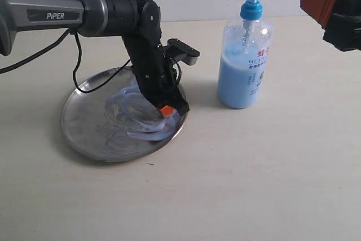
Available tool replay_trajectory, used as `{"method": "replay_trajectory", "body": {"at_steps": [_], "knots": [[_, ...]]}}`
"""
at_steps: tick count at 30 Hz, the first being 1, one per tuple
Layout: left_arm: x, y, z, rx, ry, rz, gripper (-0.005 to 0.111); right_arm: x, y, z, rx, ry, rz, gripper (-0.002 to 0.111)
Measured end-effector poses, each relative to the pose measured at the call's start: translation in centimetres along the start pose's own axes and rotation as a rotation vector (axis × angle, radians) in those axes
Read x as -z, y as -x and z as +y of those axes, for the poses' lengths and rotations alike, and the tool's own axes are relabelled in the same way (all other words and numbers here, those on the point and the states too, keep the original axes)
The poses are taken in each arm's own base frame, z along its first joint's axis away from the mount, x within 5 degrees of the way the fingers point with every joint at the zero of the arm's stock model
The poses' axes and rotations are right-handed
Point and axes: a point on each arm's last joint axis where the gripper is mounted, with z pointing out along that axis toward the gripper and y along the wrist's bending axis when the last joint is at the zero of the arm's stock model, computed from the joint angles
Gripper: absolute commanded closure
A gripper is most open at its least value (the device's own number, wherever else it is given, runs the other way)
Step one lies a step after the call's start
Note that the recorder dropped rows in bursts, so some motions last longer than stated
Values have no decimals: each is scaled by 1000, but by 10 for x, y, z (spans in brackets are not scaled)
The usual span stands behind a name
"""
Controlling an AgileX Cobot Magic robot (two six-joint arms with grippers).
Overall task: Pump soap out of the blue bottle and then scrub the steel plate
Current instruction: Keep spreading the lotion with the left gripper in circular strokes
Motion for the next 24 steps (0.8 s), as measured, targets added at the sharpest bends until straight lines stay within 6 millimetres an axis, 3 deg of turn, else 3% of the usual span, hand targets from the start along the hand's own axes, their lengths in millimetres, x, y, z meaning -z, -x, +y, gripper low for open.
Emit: {"method": "replay_trajectory", "body": {"at_steps": [7, 14, 24], "knots": [[4, 15, 4, -5, 28, -72, 107, 0, 0, 0, 0, 1, 4, 54], [-5, 22, 10, 26, 50, -87, 107, 0, -1, 0, 0, 2, 6, 54], [-1, 15, 33, 58, 159, -60, 107, 0, -1, 0, 0, 2, 6, 54]]}}
